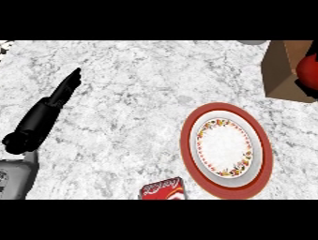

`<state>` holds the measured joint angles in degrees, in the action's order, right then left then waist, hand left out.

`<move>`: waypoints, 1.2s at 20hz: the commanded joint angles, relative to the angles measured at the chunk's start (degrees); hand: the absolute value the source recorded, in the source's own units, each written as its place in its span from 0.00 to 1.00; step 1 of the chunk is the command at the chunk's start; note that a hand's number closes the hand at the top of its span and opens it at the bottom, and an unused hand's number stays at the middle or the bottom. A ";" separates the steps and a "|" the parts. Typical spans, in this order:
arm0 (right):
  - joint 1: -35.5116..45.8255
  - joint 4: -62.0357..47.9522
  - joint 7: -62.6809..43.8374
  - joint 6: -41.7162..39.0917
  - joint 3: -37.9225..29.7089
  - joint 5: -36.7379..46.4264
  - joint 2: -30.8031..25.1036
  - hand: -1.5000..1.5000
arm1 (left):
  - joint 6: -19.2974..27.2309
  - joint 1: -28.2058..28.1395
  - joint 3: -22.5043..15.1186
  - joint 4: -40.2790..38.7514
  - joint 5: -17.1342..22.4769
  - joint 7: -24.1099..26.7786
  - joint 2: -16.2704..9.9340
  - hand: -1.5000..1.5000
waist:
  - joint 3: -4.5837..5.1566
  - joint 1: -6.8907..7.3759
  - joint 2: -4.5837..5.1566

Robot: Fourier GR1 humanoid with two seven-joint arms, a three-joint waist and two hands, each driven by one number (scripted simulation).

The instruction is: Pick the tomato from the plate and place it in the cardboard box

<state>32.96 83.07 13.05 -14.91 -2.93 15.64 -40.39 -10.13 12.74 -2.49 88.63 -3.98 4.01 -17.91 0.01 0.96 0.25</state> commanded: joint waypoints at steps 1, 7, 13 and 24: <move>5.17 -13.76 6.51 3.58 0.51 7.74 -1.08 1.00 | -0.21 2.44 0.07 -0.83 -0.35 -2.32 0.45 0.50 | -0.05 0.64 0.32; 12.62 -29.02 10.54 -5.29 6.70 14.16 -6.92 1.00 | -0.45 2.04 -0.65 -0.77 -0.72 0.33 1.36 0.50 | -0.02 2.21 0.88; 19.42 -44.18 20.77 -8.55 10.98 20.39 -7.85 1.00 | -0.36 3.30 -0.87 -3.02 -1.28 1.02 2.44 0.50 | -0.07 2.37 1.04; 25.03 -59.70 39.73 -11.44 16.42 27.58 -7.99 0.00 | -1.57 3.60 -0.08 -3.38 -1.25 1.88 1.69 0.50 | -0.14 2.68 1.17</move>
<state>55.55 27.66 43.32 -22.45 13.25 43.04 -48.13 -11.33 16.81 -2.91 86.32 -5.09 4.30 -16.00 -0.13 3.87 1.47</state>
